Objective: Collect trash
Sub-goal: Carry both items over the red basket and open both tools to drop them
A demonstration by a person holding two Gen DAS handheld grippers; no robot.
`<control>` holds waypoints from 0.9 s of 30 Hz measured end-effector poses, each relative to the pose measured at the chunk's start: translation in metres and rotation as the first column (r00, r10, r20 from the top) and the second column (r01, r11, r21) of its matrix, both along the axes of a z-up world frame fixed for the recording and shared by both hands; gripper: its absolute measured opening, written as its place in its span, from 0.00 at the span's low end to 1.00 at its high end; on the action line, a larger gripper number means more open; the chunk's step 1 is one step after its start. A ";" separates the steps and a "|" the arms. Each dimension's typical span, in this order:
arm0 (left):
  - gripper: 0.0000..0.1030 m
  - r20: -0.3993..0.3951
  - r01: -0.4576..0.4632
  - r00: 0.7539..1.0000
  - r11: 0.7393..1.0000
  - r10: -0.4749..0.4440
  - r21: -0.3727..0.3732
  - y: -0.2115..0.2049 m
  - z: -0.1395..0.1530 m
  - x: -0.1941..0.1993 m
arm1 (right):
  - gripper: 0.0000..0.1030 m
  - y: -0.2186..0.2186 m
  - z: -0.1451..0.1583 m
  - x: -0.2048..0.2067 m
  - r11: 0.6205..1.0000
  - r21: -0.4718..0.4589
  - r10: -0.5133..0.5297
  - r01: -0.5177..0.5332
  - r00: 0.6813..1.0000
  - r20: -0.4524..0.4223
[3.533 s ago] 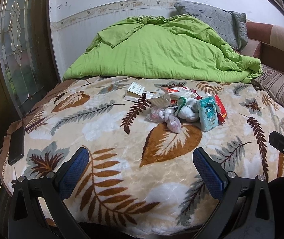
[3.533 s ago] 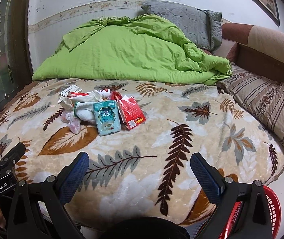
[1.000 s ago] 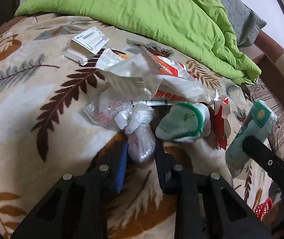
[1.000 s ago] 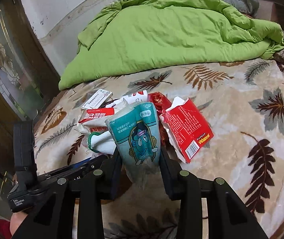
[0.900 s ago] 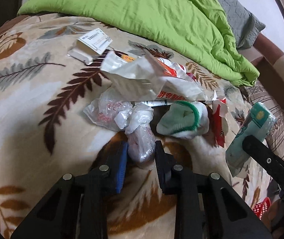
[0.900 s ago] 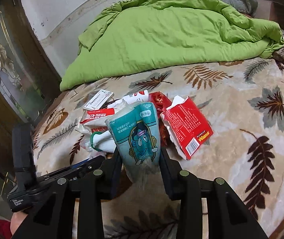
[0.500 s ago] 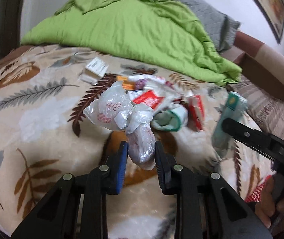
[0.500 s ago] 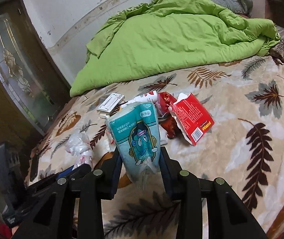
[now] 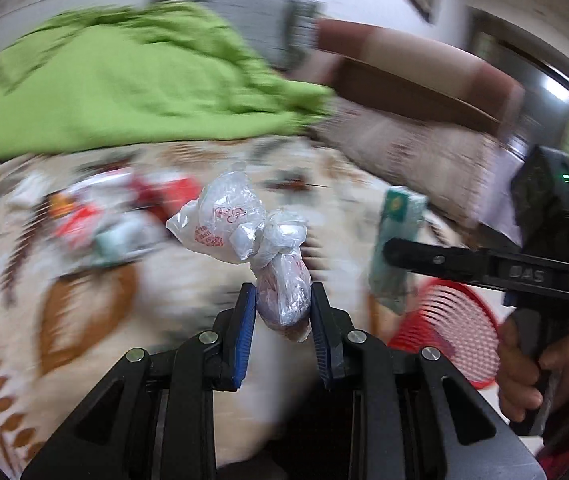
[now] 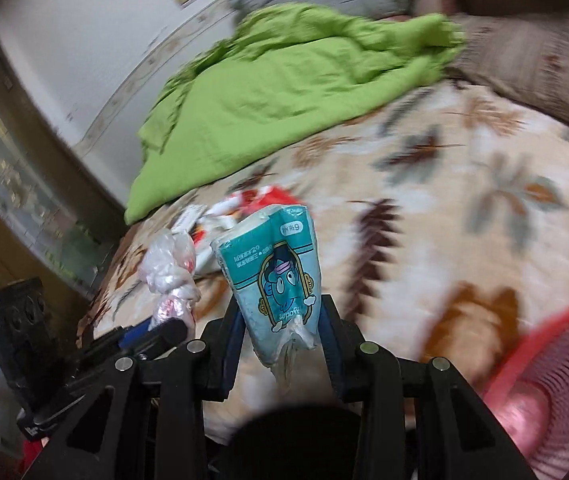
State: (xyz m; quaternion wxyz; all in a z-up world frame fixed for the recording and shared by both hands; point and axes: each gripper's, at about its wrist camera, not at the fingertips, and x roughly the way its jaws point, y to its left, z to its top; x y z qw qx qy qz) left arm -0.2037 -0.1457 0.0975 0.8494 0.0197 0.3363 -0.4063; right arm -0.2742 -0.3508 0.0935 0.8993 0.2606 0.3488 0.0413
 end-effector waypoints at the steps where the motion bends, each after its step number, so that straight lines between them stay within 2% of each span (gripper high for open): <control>1: 0.25 0.002 0.066 0.998 0.998 -0.066 0.000 -0.018 0.004 -0.010 | 0.38 -0.015 0.002 -0.017 0.999 -0.005 -0.036 0.036 0.999 -0.009; 3: 0.25 -0.008 0.160 0.987 0.987 -0.160 -0.005 -0.044 0.009 -0.024 | 0.38 -0.039 0.005 -0.042 0.995 -0.014 -0.098 0.097 0.995 -0.023; 5: 0.25 -0.030 0.259 0.965 0.966 -0.259 -0.013 -0.074 0.012 -0.041 | 0.38 -0.066 0.006 -0.070 0.984 -0.016 -0.176 0.175 0.983 -0.045; 8: 0.25 -0.072 0.383 0.921 0.923 -0.383 -0.014 -0.115 0.009 -0.066 | 0.38 -0.102 0.003 -0.109 0.960 -0.024 -0.281 0.280 0.956 -0.080; 9: 0.25 -0.103 0.426 0.899 0.905 -0.425 -0.017 -0.130 0.006 -0.074 | 0.38 -0.110 0.001 -0.117 0.953 -0.024 -0.301 0.301 0.949 -0.091; 11: 0.25 -0.135 0.478 0.869 0.878 -0.475 -0.011 -0.150 0.001 -0.089 | 0.38 -0.126 -0.005 -0.135 0.938 -0.020 -0.345 0.345 0.931 -0.120; 14: 0.28 -0.146 0.521 0.846 0.853 -0.512 0.030 -0.177 -0.008 -0.103 | 0.49 -0.138 -0.012 -0.152 0.921 -0.032 -0.388 0.388 0.910 -0.144; 15: 0.36 -0.163 0.527 0.841 0.849 -0.516 0.036 -0.182 -0.011 -0.104 | 0.59 -0.140 -0.014 -0.155 0.918 -0.030 -0.396 0.396 0.905 -0.153; 16: 0.39 -0.186 0.530 0.837 0.847 -0.515 0.035 -0.187 -0.014 -0.105 | 0.62 -0.145 -0.015 -0.159 0.911 -0.026 -0.411 0.412 0.898 -0.155; 18: 0.46 -0.195 0.517 0.842 0.856 -0.503 0.026 -0.184 -0.015 -0.102 | 0.63 -0.147 -0.016 -0.162 0.905 -0.035 -0.424 0.424 0.892 -0.153; 22: 0.52 -0.189 0.478 0.864 0.878 -0.467 0.015 -0.171 -0.009 -0.094 | 0.63 -0.147 -0.009 -0.157 0.900 -0.054 -0.435 0.432 0.890 -0.137; 25: 0.59 -0.184 0.434 0.886 0.901 -0.427 0.002 -0.152 -0.004 -0.085 | 0.63 -0.139 -0.002 -0.144 0.915 -0.039 -0.404 0.403 0.908 -0.113; 27: 0.62 -0.166 0.379 0.913 0.925 -0.372 0.010 -0.134 -0.002 -0.075 | 0.63 -0.132 0.000 -0.134 0.926 -0.036 -0.377 0.376 0.921 -0.098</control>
